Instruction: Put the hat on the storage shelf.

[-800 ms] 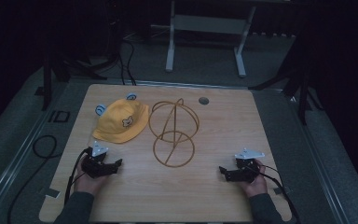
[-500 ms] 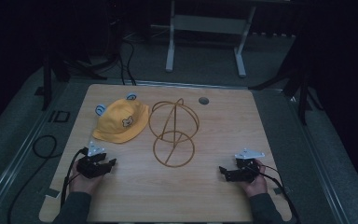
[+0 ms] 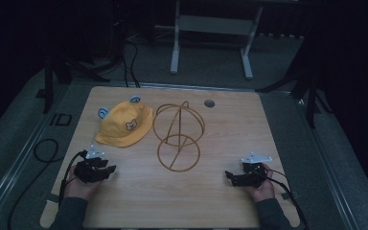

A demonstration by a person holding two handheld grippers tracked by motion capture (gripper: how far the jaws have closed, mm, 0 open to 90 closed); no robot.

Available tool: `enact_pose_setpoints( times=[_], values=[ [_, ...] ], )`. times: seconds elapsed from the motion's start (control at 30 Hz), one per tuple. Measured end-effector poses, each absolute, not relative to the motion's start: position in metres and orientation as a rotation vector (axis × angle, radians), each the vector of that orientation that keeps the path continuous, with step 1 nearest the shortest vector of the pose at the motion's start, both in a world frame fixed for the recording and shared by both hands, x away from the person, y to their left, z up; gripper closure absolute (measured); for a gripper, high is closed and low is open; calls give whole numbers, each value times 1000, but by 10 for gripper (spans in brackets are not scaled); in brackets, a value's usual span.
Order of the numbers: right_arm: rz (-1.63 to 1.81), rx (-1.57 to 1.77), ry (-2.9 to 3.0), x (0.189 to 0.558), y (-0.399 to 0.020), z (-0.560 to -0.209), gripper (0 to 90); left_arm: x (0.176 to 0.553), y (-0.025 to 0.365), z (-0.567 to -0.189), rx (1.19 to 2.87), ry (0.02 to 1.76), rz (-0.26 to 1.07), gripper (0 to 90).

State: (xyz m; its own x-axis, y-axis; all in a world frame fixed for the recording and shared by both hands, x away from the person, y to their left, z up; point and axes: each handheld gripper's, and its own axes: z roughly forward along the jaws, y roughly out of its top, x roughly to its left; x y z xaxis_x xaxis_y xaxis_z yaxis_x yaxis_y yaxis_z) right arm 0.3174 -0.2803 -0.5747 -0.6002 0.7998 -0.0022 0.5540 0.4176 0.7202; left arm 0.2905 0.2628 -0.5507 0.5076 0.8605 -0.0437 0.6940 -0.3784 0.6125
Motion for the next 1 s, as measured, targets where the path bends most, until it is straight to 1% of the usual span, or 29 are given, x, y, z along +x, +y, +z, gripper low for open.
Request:
enact_pose_setpoints(
  times=[0.13, 0.23, 0.33, 0.67, 0.9, 1.0],
  values=[
    [990, 1165, 2332, 317, -280, -575, 111, 292, 269, -544, 2239, 1250, 370, 568],
    [990, 1164, 2332, 317, -280, -575, 111, 293, 274, -536, 2248, 1240, 385, 564],
    [990, 1165, 2332, 317, -280, -575, 111, 294, 280, -528, 2245, 1243, 395, 539],
    [989, 1164, 2333, 317, -280, -575, 111, 310, 294, -490, 2292, 1223, 446, 529],
    [990, 1165, 2332, 317, -280, -575, 111, 328, 299, -467, 2329, 1196, 450, 550],
    [989, 1166, 2332, 317, -280, -575, 111, 335, 301, -458, 2333, 1187, 441, 585]
  ],
)
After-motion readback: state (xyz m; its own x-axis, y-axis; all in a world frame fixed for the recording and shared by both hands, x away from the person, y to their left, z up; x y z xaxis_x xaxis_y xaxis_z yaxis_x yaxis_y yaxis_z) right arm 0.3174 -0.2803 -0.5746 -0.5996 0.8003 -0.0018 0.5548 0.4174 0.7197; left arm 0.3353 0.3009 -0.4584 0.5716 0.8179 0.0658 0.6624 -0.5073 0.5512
